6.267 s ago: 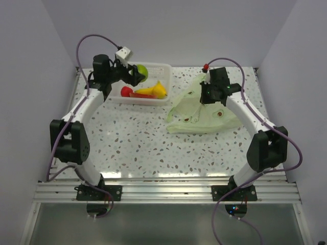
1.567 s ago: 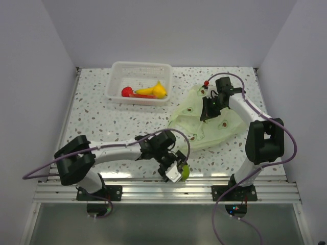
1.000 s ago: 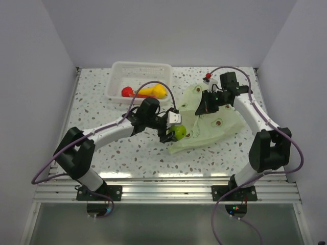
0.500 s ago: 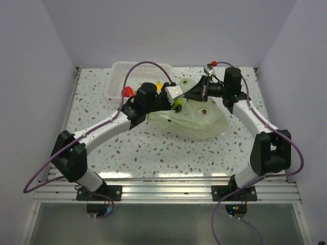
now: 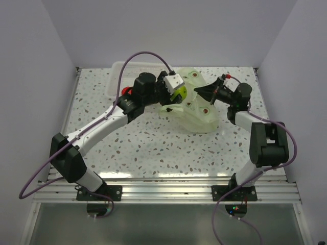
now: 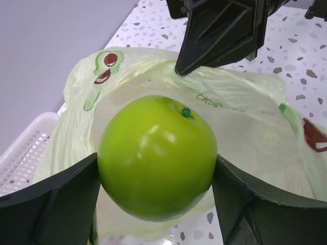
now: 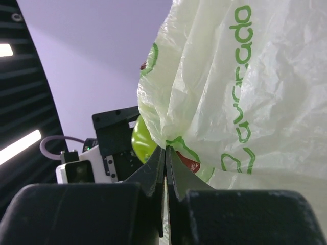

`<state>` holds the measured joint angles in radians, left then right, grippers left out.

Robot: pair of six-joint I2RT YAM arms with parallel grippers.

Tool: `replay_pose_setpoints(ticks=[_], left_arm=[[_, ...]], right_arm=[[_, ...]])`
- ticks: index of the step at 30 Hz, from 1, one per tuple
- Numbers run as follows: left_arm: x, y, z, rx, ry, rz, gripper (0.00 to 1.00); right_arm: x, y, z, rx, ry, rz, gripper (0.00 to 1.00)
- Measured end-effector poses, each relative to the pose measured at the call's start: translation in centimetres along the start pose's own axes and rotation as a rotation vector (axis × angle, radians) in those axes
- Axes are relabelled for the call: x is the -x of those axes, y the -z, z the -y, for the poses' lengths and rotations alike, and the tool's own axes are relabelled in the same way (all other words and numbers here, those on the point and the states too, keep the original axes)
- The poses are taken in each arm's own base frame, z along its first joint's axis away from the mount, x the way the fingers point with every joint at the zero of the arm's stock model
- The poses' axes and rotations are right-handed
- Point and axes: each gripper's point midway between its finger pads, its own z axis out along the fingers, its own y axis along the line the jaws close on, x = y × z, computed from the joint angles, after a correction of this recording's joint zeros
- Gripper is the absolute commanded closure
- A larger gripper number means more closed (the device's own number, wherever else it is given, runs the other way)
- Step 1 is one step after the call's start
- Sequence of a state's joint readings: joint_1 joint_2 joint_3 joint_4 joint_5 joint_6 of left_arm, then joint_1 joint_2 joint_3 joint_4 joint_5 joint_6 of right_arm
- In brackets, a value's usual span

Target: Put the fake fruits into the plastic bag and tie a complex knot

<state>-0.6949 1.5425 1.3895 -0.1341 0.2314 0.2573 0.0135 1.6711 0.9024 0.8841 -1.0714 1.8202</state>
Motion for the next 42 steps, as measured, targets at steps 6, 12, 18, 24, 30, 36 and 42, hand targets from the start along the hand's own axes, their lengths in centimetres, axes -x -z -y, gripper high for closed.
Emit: replay_pose_setpoints(ticks=[6, 12, 18, 24, 30, 36, 42], left_arm=[[-1.2, 0.2, -0.5, 0.005, 0.015, -0.038, 0.63], [-1.9, 0.3, -0.6, 0.0, 0.028, -0.073, 0.55], [-1.3, -2.7, -1.3, -0.017, 0.027, -0.075, 0.49], [-6.0, -7.0, -0.3, -0.077, 0.06, -0.162, 0.46], [-8.9, -8.8, 0.6, -0.115, 0.095, -0.203, 0.14], [-7.1, -8.2, 0.9, -0.141, 0.094, -0.133, 0.0], [-5.0, -4.4, 0.1, -0.172, 0.096, -0.067, 0.0]], right_arm=[[-1.8, -1.4, -2.6, 0.095, 0.027, -0.02, 1.0], [-2.1, -1.4, -4.2, 0.18, 0.075, 0.011, 1.0], [-0.3, 0.4, -1.4, 0.153, -0.009, 0.102, 1.0], [0.1, 0.5, -1.6, 0.164, -0.003, 0.118, 1.0], [0.1, 0.5, -1.6, 0.164, -0.004, 0.12, 1.0], [0.7, 1.0, -1.7, 0.167, -0.004, 0.138, 1.0], [1.0, 1.2, -1.6, 0.162, -0.014, 0.144, 1.0]])
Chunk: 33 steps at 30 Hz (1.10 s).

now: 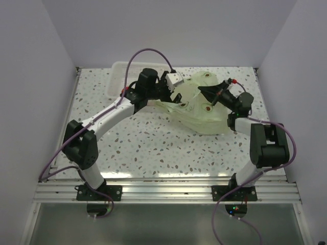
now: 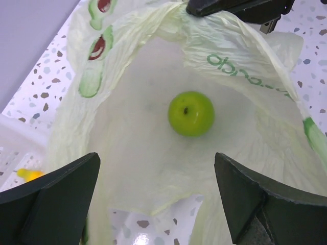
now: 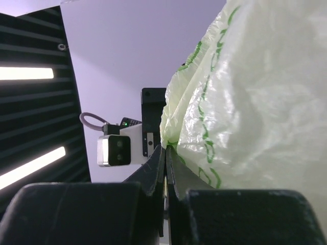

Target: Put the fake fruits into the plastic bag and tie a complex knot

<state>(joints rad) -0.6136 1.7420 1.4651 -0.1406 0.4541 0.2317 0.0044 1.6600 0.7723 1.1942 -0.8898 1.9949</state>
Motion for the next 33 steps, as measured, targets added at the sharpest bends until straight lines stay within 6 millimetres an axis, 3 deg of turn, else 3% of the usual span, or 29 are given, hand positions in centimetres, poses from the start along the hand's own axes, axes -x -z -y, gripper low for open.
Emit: replay_pose_setpoints(ticks=[3, 6, 9, 14, 21, 30, 33], left_arm=[[0.6, 2.1, -1.0, -0.02, -0.012, 0.034, 0.01], [-0.2, 3.8, -1.6, -0.054, -0.084, 0.041, 0.0], [-3.1, 4.8, -0.2, -0.108, -0.185, 0.011, 0.0], [-9.4, 5.9, 3.5, -0.238, -0.315, -0.076, 0.0], [-13.7, 7.5, 6.2, -0.325, -0.465, -0.076, 0.0], [-13.5, 7.7, 6.8, -0.245, -0.724, 0.093, 0.03], [-12.1, 7.3, 7.3, -0.239, -0.814, 0.153, 0.06]], right_arm=[[-0.1, 0.0, 0.1, -0.008, -0.006, -0.008, 1.0], [-0.1, 0.1, 0.6, -0.03, -0.029, -0.014, 1.0], [0.2, 0.5, 1.5, -0.071, -0.063, -0.019, 1.0], [1.3, 1.5, 3.5, -0.147, -0.091, -0.012, 1.0], [1.6, 2.3, 5.9, -0.231, -0.102, -0.021, 1.0], [1.5, 2.4, 6.5, -0.277, -0.09, -0.045, 1.0], [1.5, 2.2, 6.1, -0.279, -0.071, -0.062, 1.0]])
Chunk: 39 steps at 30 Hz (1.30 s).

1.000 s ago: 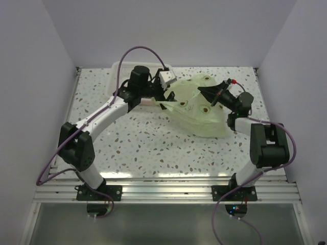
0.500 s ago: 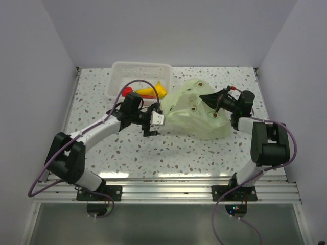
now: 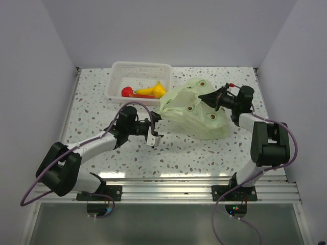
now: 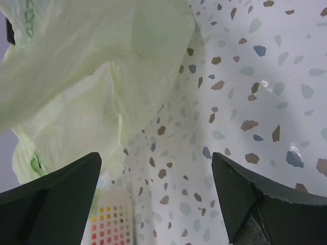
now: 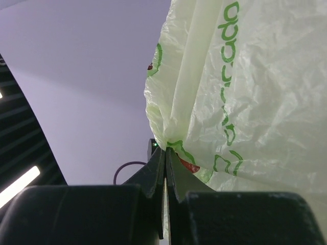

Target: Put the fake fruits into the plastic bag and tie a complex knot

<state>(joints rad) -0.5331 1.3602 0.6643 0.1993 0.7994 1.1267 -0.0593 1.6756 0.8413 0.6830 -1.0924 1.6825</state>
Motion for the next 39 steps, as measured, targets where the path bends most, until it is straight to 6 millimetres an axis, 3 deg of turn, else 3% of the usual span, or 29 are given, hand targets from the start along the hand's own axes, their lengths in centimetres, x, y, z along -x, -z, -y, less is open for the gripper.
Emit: replay_pose_setpoints(ticks=[6, 13, 15, 16, 17, 19, 20, 22, 23, 28, 33, 36, 39], left_arm=[[1.8, -3.0, -1.8, 0.058, -0.137, 0.069, 0.11], [-1.1, -6.7, -4.8, 0.124, -0.145, 0.018, 0.27], [-2.1, -7.3, -5.4, 0.146, -0.143, -0.003, 0.44], [-2.5, -7.5, -5.6, 0.156, -0.14, -0.012, 0.44], [-2.8, -7.7, -5.8, 0.158, -0.138, -0.021, 0.59], [-3.4, -7.8, -6.0, 0.158, -0.132, -0.037, 0.7], [-3.4, -7.7, -6.2, 0.154, -0.141, -0.037, 0.83], [-3.5, -7.4, -6.6, 0.141, -0.15, -0.046, 0.99], [-3.5, -7.2, -6.7, 0.127, -0.151, -0.053, 1.0], [-1.9, -4.4, -8.4, 0.095, -0.176, -0.061, 1.0], [3.1, -0.5, -12.3, 0.109, -0.262, -0.028, 1.0], [6.0, 1.0, -13.8, 0.101, -0.326, 0.002, 1.0], [7.3, 1.5, -13.7, 0.061, -0.37, 0.026, 1.0]], right_arm=[[0.1, -0.2, -0.9, -0.004, 0.042, -0.012, 1.0], [-0.1, -0.1, -0.2, -0.032, 0.039, -0.028, 1.0], [-0.1, -0.1, 0.0, -0.043, 0.038, -0.034, 1.0], [-0.2, -0.1, 0.0, -0.045, 0.038, -0.036, 1.0], [-0.3, -0.1, 0.0, -0.051, 0.04, -0.044, 1.0], [-0.4, -0.1, -0.2, -0.057, 0.052, -0.056, 1.0], [-0.4, -0.1, -0.5, -0.061, 0.062, -0.062, 1.0], [-0.5, -0.1, -1.1, -0.063, 0.087, -0.077, 1.0], [-0.4, -0.1, -1.5, -0.064, 0.104, -0.081, 1.0], [-0.5, -0.1, -3.6, -0.083, 0.216, -0.113, 1.0], [0.4, -0.3, -5.9, -0.139, 0.407, -0.148, 1.0], [1.3, -0.2, -5.9, -0.21, 0.562, -0.165, 1.0], [2.4, 0.7, -3.9, -0.332, 0.682, -0.177, 1.0]])
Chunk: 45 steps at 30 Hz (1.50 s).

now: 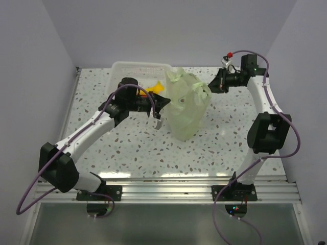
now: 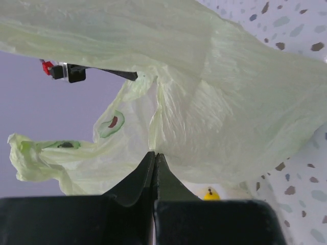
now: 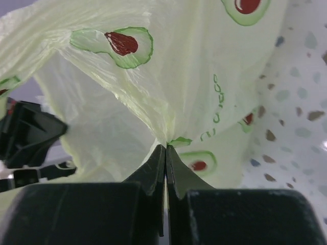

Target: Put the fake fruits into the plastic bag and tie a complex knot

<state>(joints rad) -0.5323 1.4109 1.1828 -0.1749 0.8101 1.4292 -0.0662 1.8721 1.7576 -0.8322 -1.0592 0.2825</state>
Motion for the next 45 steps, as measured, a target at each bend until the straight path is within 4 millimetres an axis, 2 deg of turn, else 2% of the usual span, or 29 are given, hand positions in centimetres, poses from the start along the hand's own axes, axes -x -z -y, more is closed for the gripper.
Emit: replay_pose_setpoints(ticks=[6, 7, 8, 9, 11, 13, 15, 17, 19, 21, 23, 25, 27, 29, 31, 34, 35, 38, 40, 45], left_arm=[[-0.4, -1.1, 3.5, -0.106, 0.027, 0.033, 1.0], [-0.6, -1.4, 3.9, -0.116, 0.039, 0.033, 0.97], [-0.9, -1.8, 4.4, -0.127, 0.057, 0.033, 0.74], [-1.2, -2.0, 4.8, -0.13, 0.085, 0.029, 0.61], [-1.5, -2.2, 4.9, -0.12, 0.158, 0.018, 0.47], [-1.4, -2.1, 4.5, -0.092, 0.275, 0.011, 0.4], [-1.2, -1.5, 3.6, -0.046, 0.403, -0.002, 0.28], [-1.2, -0.2, 1.9, 0.044, 0.553, -0.027, 0.2], [-1.9, 2.0, -0.2, 0.168, 0.686, -0.06, 0.18], [-3.5, 4.5, -2.4, 0.299, 0.797, -0.099, 0.18], [-6.2, 5.9, -4.0, 0.394, 0.904, -0.142, 0.14], [-9.7, 5.9, -5.1, 0.449, 1.002, -0.191, 0.12], [-14.1, 4.7, -5.9, 0.477, 1.099, -0.241, 0.13], [-18.0, 2.8, -4.6, 0.465, 1.204, -0.301, 0.11], [-21.4, 0.9, -2.2, 0.439, 1.308, -0.364, 0.09], [-25.0, -1.2, 2.1, 0.395, 1.454, -0.455, 0.05], [-25.8, -1.7, 3.2, 0.386, 1.485, -0.478, 0.0], [-27.2, -2.7, 5.8, 0.371, 1.577, -0.518, 0.0], [-27.4, -3.1, 6.9, 0.364, 1.631, -0.527, 0.0], [-27.3, -3.9, 7.2, 0.38, 1.734, -0.508, 0.0]], right_arm=[[-4.8, 0.2, 7.7, -0.273, 0.058, -0.123, 1.0], [-5.3, 0.3, 8.5, -0.3, 0.06, -0.138, 1.0], [-5.9, 0.5, 9.5, -0.336, 0.065, -0.156, 1.0], [-6.1, 0.7, 9.9, -0.357, 0.076, -0.164, 1.0], [-6.0, 0.9, 10.4, -0.379, 0.098, -0.168, 1.0], [-6.0, 1.0, 10.5, -0.385, 0.115, -0.169, 1.0], [-5.9, 1.0, 10.5, -0.385, 0.125, -0.169, 1.0], [-5.7, 1.0, 10.4, -0.385, 0.135, -0.167, 1.0], [-5.4, 1.1, 10.3, -0.384, 0.143, -0.161, 1.0], [-5.1, 1.1, 10.0, -0.383, 0.155, -0.153, 1.0], [-4.6, 1.2, 9.8, -0.382, 0.167, -0.143, 1.0], [-4.0, 1.3, 9.4, -0.38, 0.181, -0.131, 1.0], [-3.4, 1.4, 8.9, -0.379, 0.198, -0.115, 1.0], [-2.7, 1.6, 8.4, -0.378, 0.217, -0.099, 1.0], [-2.2, 1.7, 8.0, -0.377, 0.232, -0.087, 1.0], [-1.9, 1.8, 7.8, -0.377, 0.238, -0.082, 1.0], [-1.9, 1.8, 7.8, -0.377, 0.237, -0.082, 1.0], [-2.0, 1.8, 7.8, -0.377, 0.235, -0.084, 1.0], [-2.0, 1.8, 7.8, -0.377, 0.234, -0.085, 1.0], [-2.1, 1.8, 7.8, -0.378, 0.23, -0.089, 1.0]])
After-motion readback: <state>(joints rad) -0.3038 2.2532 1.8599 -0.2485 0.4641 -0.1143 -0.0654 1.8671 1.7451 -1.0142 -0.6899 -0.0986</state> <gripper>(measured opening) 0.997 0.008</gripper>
